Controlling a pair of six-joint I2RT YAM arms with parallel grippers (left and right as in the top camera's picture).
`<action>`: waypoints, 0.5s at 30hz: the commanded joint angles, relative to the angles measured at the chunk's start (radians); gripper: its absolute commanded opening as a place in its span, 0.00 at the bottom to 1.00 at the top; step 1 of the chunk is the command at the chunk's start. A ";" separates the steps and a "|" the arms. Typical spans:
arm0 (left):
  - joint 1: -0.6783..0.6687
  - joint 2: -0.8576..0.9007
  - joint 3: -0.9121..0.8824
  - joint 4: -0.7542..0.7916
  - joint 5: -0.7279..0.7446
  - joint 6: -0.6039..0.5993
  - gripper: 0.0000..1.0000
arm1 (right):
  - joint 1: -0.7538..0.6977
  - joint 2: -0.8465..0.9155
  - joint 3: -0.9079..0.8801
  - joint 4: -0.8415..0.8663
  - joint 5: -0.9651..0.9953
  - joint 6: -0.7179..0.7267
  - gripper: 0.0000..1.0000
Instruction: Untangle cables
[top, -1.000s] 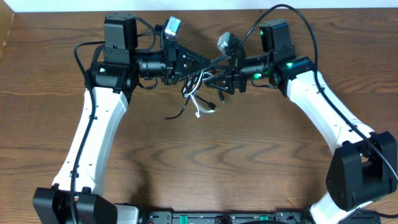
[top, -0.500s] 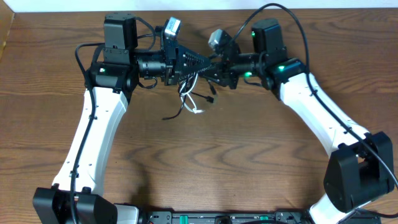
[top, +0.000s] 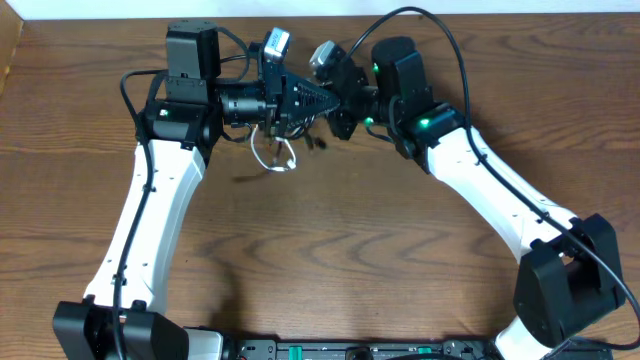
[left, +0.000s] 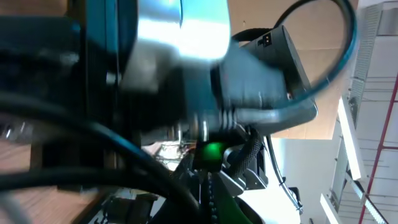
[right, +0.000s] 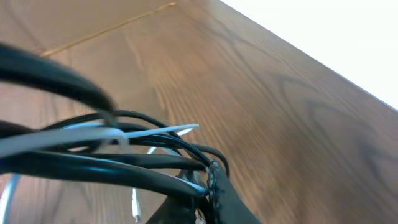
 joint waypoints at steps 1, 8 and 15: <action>0.006 -0.010 0.003 0.024 0.019 0.063 0.07 | -0.039 0.010 0.011 -0.013 0.065 0.153 0.01; 0.008 -0.010 0.003 -0.008 -0.227 0.300 0.08 | -0.138 -0.028 0.011 -0.167 0.065 0.278 0.01; 0.006 -0.010 0.003 -0.222 -0.884 0.336 0.07 | -0.220 -0.093 0.011 -0.302 0.064 0.278 0.01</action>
